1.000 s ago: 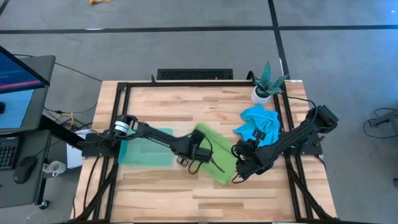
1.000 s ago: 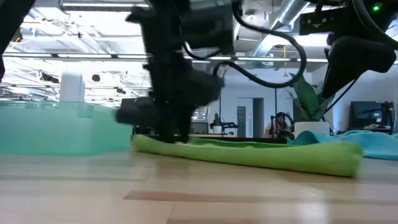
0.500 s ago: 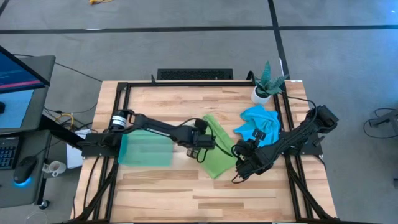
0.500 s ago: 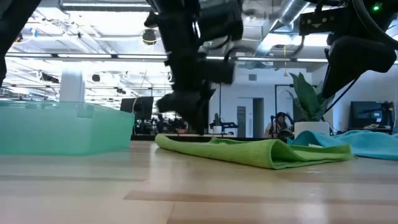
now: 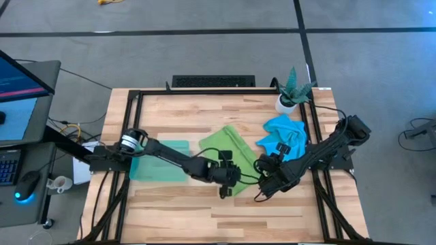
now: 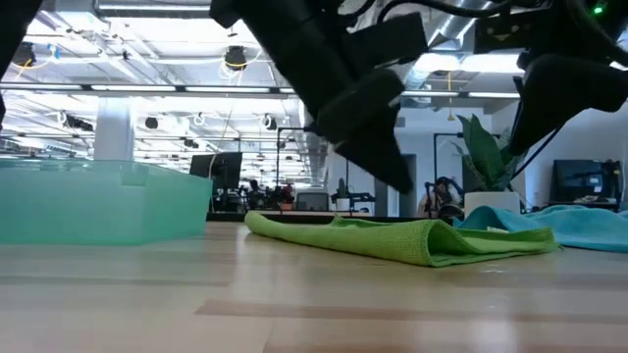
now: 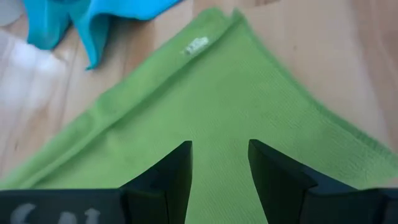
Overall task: Roll microfiber towels into tight, uniform cylinder then place into a basket
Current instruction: Fold the green towel
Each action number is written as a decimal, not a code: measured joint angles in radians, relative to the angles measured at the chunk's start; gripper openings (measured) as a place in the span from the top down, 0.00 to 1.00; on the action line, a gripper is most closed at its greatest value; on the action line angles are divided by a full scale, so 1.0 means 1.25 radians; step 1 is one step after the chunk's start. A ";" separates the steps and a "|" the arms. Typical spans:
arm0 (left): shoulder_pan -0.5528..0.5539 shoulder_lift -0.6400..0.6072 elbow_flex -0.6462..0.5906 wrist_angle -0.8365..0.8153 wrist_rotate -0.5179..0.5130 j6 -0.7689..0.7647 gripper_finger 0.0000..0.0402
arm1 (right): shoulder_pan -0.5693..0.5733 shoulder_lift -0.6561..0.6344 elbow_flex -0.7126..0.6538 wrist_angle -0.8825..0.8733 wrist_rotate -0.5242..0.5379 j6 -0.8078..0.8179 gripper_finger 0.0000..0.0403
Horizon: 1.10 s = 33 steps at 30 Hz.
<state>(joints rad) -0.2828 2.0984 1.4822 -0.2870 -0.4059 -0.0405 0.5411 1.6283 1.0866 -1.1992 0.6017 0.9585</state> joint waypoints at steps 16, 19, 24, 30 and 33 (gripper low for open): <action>-0.021 0.052 0.001 -0.033 0.050 0.044 0.62 | -0.001 0.000 0.000 0.007 0.003 0.001 0.81; -0.021 0.051 0.003 -0.089 0.077 0.052 0.62 | -0.001 0.000 0.000 0.009 0.003 0.001 0.81; -0.016 0.046 0.005 -0.167 0.095 0.096 0.62 | -0.001 0.000 0.000 0.009 0.004 0.001 0.81; -0.020 0.041 0.006 -0.242 0.121 0.107 0.62 | -0.011 0.000 0.000 0.009 0.004 -0.030 0.81; -0.031 0.041 0.006 -0.291 0.121 0.095 0.62 | -0.027 0.000 0.000 0.009 0.004 -0.035 0.81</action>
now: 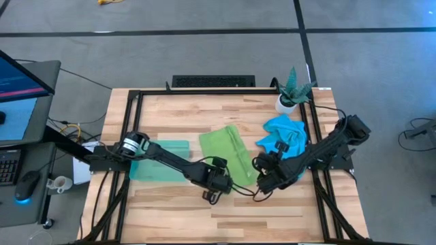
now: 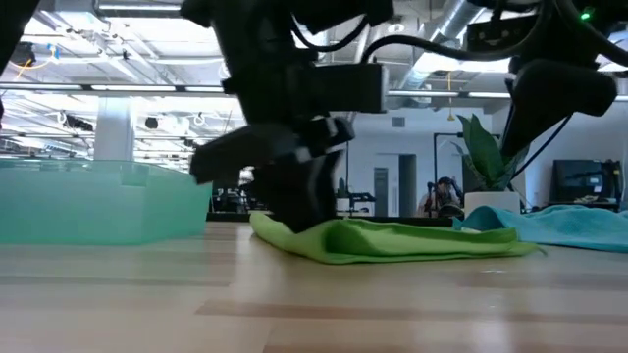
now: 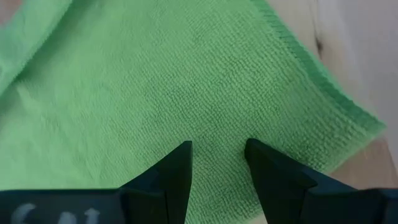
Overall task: Roll microfiber towels into tight, uniform cylinder then place into a basket
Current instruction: Fold the green towel
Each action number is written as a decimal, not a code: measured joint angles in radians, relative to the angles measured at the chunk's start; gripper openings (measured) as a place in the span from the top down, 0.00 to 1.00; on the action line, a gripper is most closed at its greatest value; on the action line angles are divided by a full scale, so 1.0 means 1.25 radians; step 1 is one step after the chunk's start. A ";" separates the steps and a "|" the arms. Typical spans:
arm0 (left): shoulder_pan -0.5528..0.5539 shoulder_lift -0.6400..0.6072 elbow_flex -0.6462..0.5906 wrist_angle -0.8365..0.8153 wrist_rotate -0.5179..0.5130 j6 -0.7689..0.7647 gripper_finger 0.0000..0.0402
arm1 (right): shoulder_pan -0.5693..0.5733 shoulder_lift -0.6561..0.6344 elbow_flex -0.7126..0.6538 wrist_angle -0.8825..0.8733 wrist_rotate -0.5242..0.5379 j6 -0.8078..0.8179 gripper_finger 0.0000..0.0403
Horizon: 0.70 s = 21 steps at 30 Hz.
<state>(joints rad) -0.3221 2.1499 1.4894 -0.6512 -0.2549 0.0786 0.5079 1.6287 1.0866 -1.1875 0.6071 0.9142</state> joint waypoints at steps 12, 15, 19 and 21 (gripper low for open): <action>-0.084 0.015 0.110 -0.238 -0.060 -0.048 0.62 | -0.021 0.000 0.000 0.034 0.000 -0.068 0.81; -0.099 0.011 0.150 -0.250 -0.058 -0.076 0.62 | -0.022 0.000 0.000 0.074 0.000 -0.121 0.81; -0.122 0.011 0.157 -0.269 -0.058 -0.139 0.62 | -0.022 0.000 0.000 0.140 0.000 -0.197 0.81; -0.134 0.010 0.147 -0.261 -0.060 -0.167 0.62 | -0.022 0.000 0.000 0.169 -0.002 -0.228 0.81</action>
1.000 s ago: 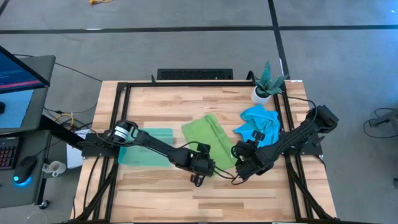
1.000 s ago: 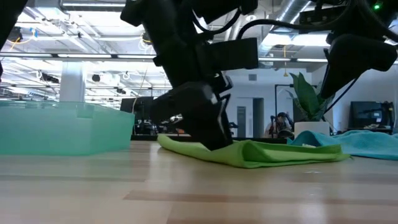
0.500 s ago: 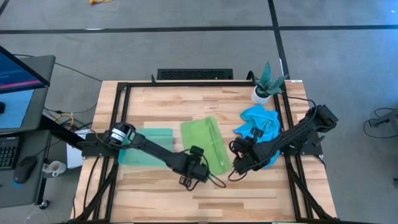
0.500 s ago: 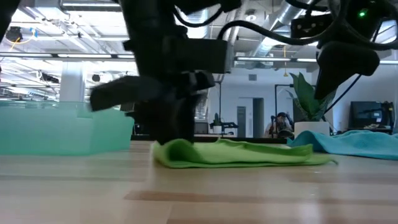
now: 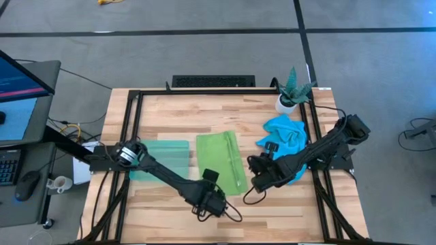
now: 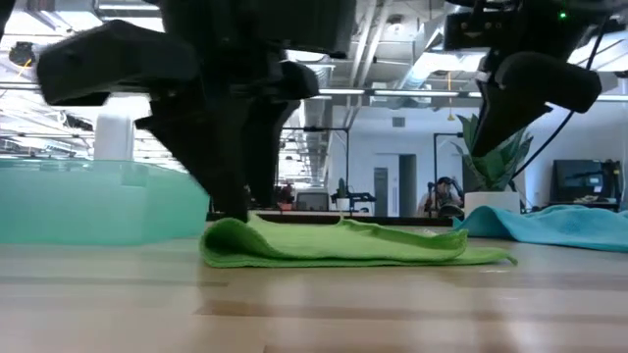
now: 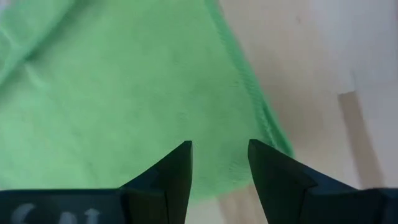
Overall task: Roll microfiber towels into tight, uniform cylinder then place into a basket
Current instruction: Fold the green towel
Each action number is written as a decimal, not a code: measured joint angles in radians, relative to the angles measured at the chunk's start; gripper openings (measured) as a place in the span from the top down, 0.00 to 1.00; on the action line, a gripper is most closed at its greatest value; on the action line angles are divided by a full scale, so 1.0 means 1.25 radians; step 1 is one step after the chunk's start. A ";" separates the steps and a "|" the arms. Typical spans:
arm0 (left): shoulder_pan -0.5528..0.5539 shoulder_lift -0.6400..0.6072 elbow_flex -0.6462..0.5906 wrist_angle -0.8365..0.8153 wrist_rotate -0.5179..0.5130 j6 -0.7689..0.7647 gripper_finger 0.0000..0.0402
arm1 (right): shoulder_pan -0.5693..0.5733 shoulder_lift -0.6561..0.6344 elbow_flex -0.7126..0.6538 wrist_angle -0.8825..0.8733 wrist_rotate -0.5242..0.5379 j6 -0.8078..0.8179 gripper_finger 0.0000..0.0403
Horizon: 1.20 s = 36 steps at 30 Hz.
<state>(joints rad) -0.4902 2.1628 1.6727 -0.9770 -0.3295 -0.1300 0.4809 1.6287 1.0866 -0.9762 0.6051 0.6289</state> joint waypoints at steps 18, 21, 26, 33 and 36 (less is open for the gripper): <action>-0.007 0.023 -0.037 0.035 0.014 -0.047 0.62 | 0.022 0.000 0.000 0.064 -0.018 0.026 0.81; -0.015 0.014 -0.039 0.023 -0.014 -0.050 0.62 | 0.052 0.000 0.000 0.104 -0.025 0.012 0.81; -0.037 -0.021 -0.039 0.011 -0.036 -0.101 0.62 | 0.111 0.000 -0.012 0.218 -0.025 -0.083 0.81; -0.089 -0.034 -0.039 0.006 -0.060 -0.187 0.62 | 0.162 0.014 -0.030 0.398 -0.026 -0.277 0.81; -0.111 -0.031 -0.039 0.000 -0.083 -0.219 0.62 | 0.159 0.031 -0.028 0.452 -0.027 -0.308 0.81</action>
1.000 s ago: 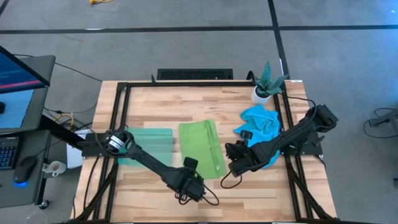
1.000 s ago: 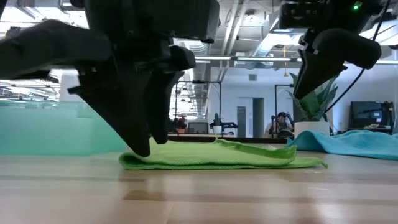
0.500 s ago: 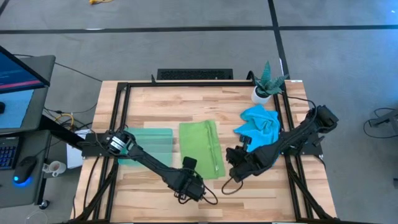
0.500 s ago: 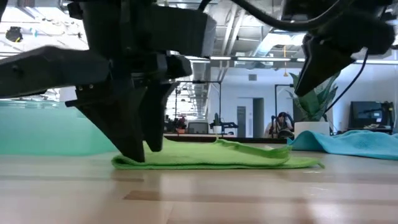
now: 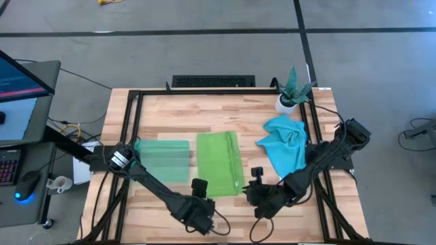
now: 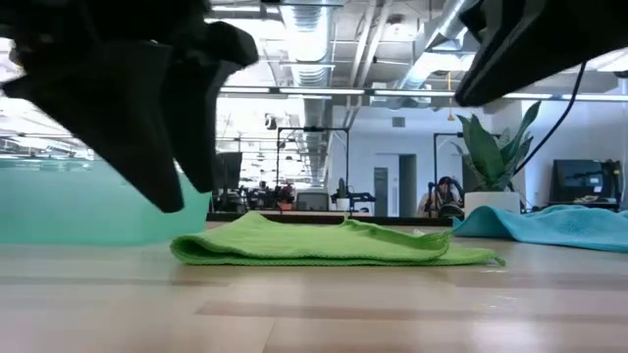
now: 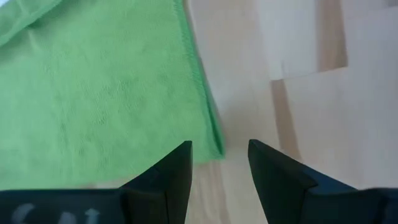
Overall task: Roll microfiber towels into tight, uniform cylinder then place into a basket
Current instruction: Fold the green towel
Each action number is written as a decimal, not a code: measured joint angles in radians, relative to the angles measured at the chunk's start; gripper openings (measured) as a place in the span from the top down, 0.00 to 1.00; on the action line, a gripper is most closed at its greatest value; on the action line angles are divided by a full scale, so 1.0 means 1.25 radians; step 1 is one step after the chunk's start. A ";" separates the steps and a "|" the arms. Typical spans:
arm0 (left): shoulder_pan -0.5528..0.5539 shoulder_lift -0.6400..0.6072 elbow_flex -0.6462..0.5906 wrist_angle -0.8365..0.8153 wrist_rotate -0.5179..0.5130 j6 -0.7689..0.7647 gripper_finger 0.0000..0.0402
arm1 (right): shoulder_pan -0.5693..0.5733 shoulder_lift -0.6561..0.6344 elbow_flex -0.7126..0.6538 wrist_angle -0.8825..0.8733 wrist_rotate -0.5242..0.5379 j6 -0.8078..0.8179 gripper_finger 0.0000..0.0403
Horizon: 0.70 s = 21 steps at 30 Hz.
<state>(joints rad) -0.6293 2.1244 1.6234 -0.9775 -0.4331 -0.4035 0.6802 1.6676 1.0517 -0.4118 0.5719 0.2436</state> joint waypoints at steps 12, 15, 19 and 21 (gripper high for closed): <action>-0.009 0.001 -0.012 0.019 -0.041 -0.021 0.62 | -0.042 0.124 -0.001 0.073 -0.025 -0.078 0.79; -0.006 0.001 -0.039 0.037 -0.039 -0.045 0.62 | -0.061 0.157 -0.001 0.085 -0.026 -0.103 0.77; -0.006 0.003 -0.078 0.069 -0.031 -0.048 0.62 | -0.071 0.181 -0.001 0.103 -0.058 -0.133 0.73; -0.007 0.003 -0.089 0.101 -0.032 -0.042 0.62 | -0.071 0.185 -0.001 0.109 -0.071 -0.140 0.70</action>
<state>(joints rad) -0.6383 2.1277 1.5124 -0.8509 -0.4732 -0.4555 0.5919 1.8991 1.0507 -0.2758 0.4834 0.0689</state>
